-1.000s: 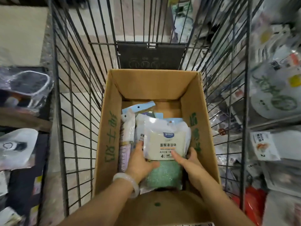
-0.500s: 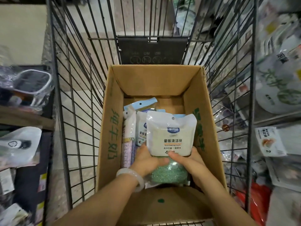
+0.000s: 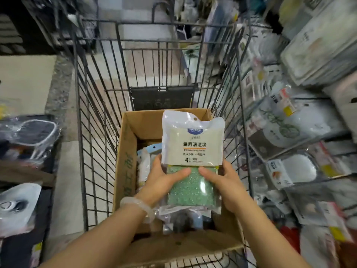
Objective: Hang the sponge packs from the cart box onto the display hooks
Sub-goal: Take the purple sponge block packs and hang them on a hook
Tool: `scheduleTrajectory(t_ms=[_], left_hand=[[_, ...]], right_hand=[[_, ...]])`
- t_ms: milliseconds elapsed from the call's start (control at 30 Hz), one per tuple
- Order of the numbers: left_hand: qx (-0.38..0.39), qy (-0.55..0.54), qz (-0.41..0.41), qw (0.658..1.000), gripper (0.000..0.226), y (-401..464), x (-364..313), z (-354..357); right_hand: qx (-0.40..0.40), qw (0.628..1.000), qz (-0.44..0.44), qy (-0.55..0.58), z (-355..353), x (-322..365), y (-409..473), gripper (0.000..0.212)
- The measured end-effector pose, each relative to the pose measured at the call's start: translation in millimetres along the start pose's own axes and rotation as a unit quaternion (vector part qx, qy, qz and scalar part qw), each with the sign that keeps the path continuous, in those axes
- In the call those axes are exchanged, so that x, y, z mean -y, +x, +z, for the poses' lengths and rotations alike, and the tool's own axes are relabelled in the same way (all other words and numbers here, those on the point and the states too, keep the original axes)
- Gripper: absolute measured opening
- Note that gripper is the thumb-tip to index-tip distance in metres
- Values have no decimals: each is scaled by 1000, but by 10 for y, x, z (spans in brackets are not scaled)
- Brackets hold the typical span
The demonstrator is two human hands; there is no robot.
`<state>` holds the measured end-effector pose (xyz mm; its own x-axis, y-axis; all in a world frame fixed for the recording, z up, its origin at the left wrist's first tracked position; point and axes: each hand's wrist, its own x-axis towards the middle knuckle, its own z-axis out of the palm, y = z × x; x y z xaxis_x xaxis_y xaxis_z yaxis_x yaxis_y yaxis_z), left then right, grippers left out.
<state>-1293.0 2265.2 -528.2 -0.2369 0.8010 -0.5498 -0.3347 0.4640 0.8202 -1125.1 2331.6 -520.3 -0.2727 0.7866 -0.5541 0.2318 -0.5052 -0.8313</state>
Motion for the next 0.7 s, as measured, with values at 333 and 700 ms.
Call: scheduleTrajectory(t_ms=[333,700], left_hand=[[65,75,144,985,83,-1041,-671,754],[243,146,266,921,96,-3081,-630,2446]], right_hand=[[-82,984,-159,30,-646,585,-1312,67],[-286,906,-300,86,-1924,342,-4049,77]])
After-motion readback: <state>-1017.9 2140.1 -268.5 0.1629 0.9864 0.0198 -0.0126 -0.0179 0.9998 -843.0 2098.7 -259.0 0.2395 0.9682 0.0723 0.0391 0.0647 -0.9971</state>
